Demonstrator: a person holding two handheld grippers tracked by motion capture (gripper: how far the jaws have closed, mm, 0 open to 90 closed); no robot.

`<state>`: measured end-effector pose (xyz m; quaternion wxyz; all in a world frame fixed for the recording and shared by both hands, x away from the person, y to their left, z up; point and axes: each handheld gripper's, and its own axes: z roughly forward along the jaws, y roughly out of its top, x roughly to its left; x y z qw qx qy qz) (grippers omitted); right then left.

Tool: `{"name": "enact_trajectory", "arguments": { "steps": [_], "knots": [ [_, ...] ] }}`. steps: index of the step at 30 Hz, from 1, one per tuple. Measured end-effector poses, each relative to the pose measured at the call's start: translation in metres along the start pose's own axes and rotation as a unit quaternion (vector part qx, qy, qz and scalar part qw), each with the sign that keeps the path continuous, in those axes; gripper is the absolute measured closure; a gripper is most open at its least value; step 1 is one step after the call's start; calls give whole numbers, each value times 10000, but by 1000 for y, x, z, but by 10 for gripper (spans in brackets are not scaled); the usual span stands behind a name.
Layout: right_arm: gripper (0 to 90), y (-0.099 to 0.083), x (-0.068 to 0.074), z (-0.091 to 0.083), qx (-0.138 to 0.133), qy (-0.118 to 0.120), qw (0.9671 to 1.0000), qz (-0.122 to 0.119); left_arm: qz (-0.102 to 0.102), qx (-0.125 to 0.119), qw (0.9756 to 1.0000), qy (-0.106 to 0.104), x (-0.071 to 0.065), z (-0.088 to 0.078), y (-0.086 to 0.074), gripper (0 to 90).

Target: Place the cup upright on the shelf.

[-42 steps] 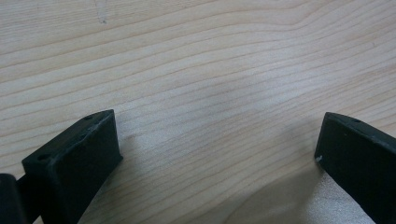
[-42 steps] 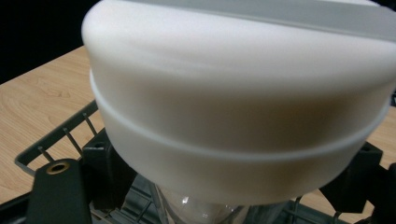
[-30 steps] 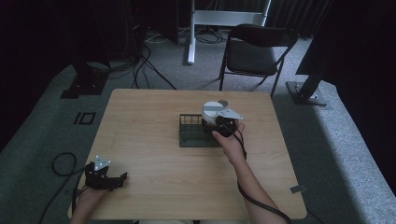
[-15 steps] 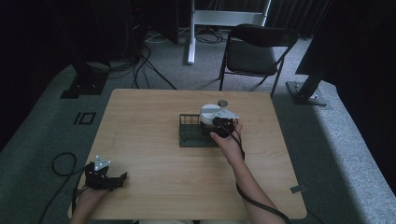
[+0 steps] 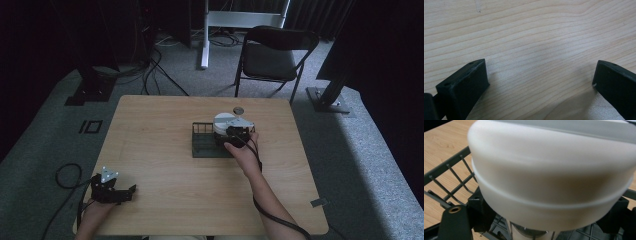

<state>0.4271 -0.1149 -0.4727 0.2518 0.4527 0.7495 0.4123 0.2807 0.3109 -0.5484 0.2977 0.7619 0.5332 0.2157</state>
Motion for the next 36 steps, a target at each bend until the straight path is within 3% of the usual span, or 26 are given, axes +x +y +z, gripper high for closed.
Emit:
{"name": "enact_trajectory", "arguments": {
  "steps": [4, 18, 36],
  "knots": [
    [181, -2, 1, -1, -13, -4, 10000, -50, 1, 1, 10000, 0, 0, 0, 0, 1],
    [140, -13, -3, -5, -249, 157, 9993, 222, -1, -2, 10000, 0, 0, 0, 0, 2],
    [130, -21, -8, -19, -458, 285, 9980, 317, -1, -2, 10000, 0, 0, 0, 0, 1]
  ]
}}
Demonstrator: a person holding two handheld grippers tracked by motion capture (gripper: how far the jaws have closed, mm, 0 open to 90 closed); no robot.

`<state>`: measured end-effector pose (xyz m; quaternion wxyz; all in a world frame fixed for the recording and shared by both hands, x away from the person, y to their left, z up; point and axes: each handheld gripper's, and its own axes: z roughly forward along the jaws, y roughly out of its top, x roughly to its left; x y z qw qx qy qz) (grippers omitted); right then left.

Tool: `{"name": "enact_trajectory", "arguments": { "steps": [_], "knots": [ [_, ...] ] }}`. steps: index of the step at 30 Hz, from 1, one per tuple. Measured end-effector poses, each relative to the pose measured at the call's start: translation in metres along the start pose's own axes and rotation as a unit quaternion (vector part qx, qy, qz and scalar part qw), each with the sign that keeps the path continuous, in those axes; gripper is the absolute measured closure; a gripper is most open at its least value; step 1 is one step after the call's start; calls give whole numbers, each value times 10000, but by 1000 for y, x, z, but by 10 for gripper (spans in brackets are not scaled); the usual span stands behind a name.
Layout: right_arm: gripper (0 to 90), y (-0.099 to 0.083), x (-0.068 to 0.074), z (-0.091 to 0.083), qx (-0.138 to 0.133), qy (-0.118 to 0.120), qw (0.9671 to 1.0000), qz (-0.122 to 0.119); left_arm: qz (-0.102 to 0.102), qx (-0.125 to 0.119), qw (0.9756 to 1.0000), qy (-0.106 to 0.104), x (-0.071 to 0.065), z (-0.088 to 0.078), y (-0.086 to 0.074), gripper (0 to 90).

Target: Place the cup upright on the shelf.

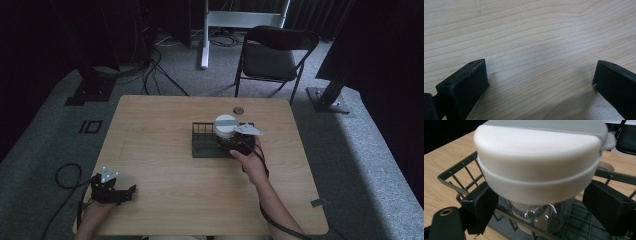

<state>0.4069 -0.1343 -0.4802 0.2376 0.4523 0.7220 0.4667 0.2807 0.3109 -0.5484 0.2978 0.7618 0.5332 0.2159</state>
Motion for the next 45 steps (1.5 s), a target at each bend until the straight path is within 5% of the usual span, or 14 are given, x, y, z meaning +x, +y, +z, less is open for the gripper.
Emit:
{"name": "enact_trajectory", "arguments": {
  "steps": [45],
  "knots": [
    [139, -26, -15, -59, -285, -15, 9996, -74, 0, 0, 10000, 0, 0, 0, 0, 2]
  ]
}}
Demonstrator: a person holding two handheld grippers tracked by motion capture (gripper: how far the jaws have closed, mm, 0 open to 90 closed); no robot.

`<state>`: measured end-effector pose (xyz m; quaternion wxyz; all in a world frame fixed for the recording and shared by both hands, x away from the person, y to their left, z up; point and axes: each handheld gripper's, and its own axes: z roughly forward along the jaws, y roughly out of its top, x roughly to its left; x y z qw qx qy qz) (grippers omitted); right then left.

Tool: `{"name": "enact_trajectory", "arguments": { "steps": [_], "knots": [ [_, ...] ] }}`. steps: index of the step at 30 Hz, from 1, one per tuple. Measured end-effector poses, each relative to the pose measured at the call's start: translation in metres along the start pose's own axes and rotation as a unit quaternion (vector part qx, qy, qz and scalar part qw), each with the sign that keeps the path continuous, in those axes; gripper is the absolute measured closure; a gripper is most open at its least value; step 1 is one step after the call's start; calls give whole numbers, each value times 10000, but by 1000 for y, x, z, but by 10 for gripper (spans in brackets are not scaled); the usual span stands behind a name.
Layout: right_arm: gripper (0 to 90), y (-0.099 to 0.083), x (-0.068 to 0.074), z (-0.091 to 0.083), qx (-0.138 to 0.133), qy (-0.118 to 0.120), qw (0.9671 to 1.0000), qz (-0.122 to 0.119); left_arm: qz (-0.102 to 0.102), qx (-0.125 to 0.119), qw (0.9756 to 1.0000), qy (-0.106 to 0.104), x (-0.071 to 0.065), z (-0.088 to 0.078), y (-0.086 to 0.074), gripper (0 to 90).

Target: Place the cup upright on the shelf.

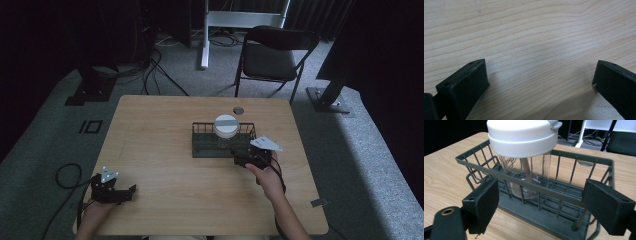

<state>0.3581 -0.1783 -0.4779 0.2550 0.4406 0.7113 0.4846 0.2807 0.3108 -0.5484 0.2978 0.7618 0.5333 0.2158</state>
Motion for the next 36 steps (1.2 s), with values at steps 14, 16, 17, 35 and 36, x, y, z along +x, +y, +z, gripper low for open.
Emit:
{"name": "enact_trajectory", "arguments": {
  "steps": [14, 16, 17, 35, 36],
  "knots": [
    [139, -15, -10, -21, 18, -78, 10000, -21, 1, 1, 10000, 0, 0, 0, 0, 1],
    [139, -18, -13, -23, 35, -103, 9999, -10, 1, 0, 10000, 0, 0, 0, 0, 1],
    [139, -20, -14, -24, 51, -107, 9999, 7, 4, 2, 10000, 0, 0, 0, 0, 1],
    [135, -55, -35, -26, 526, -410, 9977, 117, 2, 2, 10000, 0, 0, 0, 0, 1],
    [135, -57, -37, -26, 555, -434, 9975, 112, 2, 2, 10000, -1, 0, 0, 0, 1]
  ]
}}
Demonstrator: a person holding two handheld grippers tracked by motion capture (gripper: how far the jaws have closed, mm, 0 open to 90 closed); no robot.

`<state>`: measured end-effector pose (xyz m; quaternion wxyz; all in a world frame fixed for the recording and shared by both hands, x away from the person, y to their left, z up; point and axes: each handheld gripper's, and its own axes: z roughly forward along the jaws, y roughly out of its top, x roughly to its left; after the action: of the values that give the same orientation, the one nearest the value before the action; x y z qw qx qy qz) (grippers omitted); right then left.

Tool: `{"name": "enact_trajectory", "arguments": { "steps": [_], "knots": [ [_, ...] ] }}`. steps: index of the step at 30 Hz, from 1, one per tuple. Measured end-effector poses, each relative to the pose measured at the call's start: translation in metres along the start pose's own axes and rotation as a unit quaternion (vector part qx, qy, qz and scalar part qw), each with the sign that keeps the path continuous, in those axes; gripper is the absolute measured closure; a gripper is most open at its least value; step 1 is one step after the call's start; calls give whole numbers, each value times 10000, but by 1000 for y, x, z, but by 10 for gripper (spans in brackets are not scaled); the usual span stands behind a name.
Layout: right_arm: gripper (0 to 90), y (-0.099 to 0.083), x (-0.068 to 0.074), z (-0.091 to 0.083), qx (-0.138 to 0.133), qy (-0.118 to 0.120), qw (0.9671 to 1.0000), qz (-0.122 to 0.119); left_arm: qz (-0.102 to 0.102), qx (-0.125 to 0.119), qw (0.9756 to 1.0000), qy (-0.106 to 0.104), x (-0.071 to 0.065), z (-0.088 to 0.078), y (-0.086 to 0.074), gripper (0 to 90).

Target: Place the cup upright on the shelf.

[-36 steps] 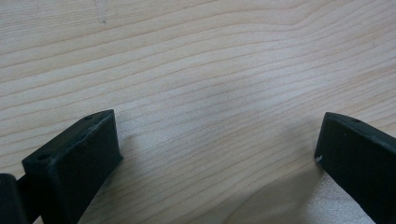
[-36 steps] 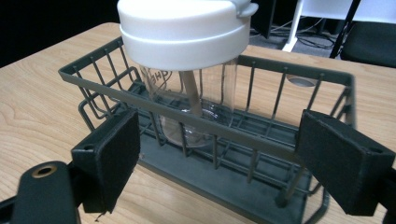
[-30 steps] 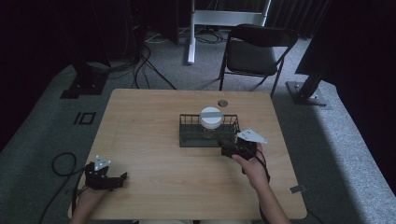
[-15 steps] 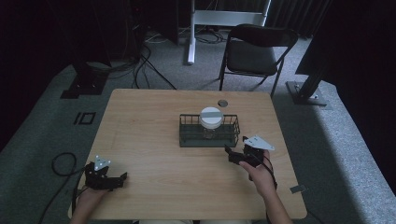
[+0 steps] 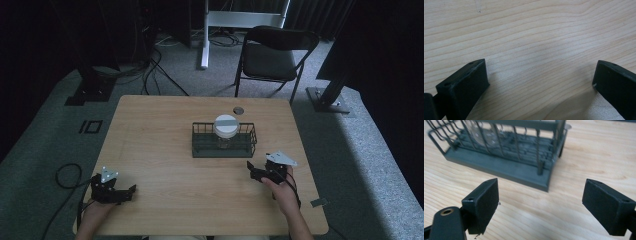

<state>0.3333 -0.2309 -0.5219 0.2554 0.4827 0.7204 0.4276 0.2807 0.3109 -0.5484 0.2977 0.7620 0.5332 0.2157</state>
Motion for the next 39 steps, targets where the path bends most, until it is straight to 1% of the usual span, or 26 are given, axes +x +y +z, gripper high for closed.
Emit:
{"name": "enact_trajectory", "arguments": {
  "steps": [3, 8, 12, 16, 18, 21, 22, 23, 26, 29, 31, 33, 35, 39],
  "knots": [
    [135, -5, -6, 1, 153, -144, 9998, -60, 1, 0, 10000, 2, 0, 0, 0, 2],
    [135, -12, -15, 1, 368, -293, 9989, 73, 0, -2, 10000, 1, 0, 0, 0, 1],
    [135, -14, -19, 1, 392, -329, 9986, 113, 1, -1, 10000, 1, 0, 0, 0, 1],
    [135, -17, -23, 2, 455, -437, 9979, 154, 0, 0, 10000, 3, 0, 0, 0, 2],
    [135, -19, -26, 3, 517, -532, 9972, 136, -2, -2, 10000, 2, 0, 0, 0, 1],
    [134, -21, -29, 4, 593, -597, 9963, 178, -1, -1, 10000, 3, 0, 0, 0, 1],
    [135, -22, -31, 4, 629, -661, 9956, 189, 0, -1, 10000, 3, 0, 0, 0, 1],
    [134, -24, -33, 4, 661, -698, 9950, 263, -2, -2, 10000, 3, 0, 0, 0, 2],
    [134, -24, -36, 3, 730, -769, 9939, 304, -2, -2, 10000, 2, 0, 0, 0, 1],
    [133, -27, -40, 3, 848, -865, 9921, 334, -3, -3, 10000, 3, 0, 0, 0, 1],
    [132, -28, -42, 3, 930, -906, 9908, 394, -1, -1, 10000, 3, 0, 0, 0, 1],
    [130, -28, -42, 3, 940, -937, 9903, 406, -1, -1, 10000, 3, 0, 0, 0, 1],
    [130, -29, -43, 4, 1065, -936, 9892, 380, 0, -1, 10000, 3, 0, 0, 0, 1],
    [121, -29, -45, 4, 1114, -911, 9885, 466, 0, -1, 10000, 3, 0, 0, 0, 1]
  ]
}}
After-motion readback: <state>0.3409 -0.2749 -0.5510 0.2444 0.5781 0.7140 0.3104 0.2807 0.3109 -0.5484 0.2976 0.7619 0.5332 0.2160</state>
